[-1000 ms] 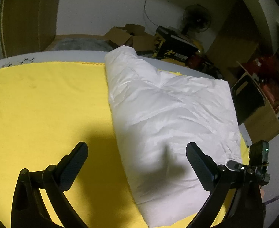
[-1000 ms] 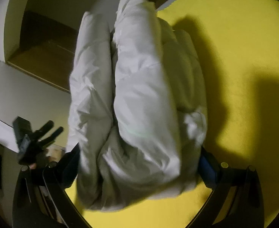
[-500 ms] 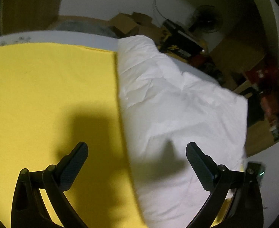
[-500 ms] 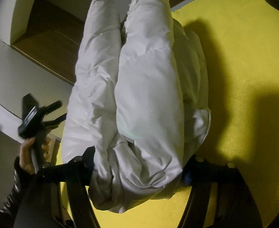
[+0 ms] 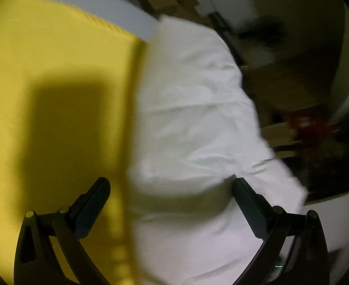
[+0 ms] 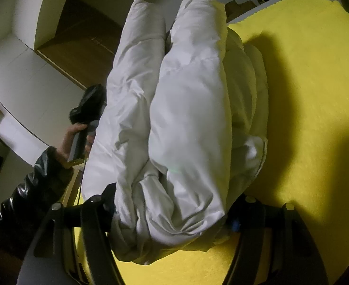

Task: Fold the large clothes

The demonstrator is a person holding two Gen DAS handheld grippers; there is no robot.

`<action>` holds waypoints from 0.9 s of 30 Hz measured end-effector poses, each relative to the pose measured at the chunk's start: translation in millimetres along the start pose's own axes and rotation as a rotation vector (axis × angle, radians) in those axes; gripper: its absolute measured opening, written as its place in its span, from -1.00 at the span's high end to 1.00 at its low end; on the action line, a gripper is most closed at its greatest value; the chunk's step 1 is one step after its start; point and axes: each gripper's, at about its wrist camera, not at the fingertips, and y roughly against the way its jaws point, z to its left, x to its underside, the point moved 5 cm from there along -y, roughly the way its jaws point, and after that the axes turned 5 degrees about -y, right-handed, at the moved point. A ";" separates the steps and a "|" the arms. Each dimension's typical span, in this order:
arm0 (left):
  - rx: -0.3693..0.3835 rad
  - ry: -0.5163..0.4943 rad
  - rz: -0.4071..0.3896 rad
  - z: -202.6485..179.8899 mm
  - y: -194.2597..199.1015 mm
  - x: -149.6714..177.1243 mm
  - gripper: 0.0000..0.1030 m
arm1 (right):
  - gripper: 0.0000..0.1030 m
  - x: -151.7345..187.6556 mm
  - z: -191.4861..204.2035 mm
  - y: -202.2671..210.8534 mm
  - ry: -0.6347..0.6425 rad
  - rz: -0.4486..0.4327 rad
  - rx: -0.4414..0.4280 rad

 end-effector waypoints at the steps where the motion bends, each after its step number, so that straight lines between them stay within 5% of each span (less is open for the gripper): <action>1: 0.076 0.016 0.010 -3.4 -6.1 0.0 -0.99 | -0.35 0.1 0.1 -0.3 0.002 0.001 0.000; 7: 0.084 -0.129 0.025 -16.3 -28.3 1.1 -0.99 | -0.39 -1.0 5.9 7.3 0.016 0.004 0.006; 15: 0.057 -0.134 0.023 -15.1 -27.4 -1.0 -0.88 | -0.40 -1.8 11.9 3.3 0.030 0.004 0.017; 18: 0.033 -0.160 -0.003 -21.9 -29.9 -3.5 -0.62 | -0.29 -2.0 15.4 2.7 0.049 -0.006 0.028; 22: -0.010 -0.256 -0.046 -43.4 -18.0 4.5 0.11 | 0.02 -0.9 25.6 2.3 0.101 -0.030 0.036; 27: -0.060 -0.320 -0.075 -59.6 1.6 5.5 0.38 | 0.23 -3.6 47.2 4.1 0.141 -0.041 0.083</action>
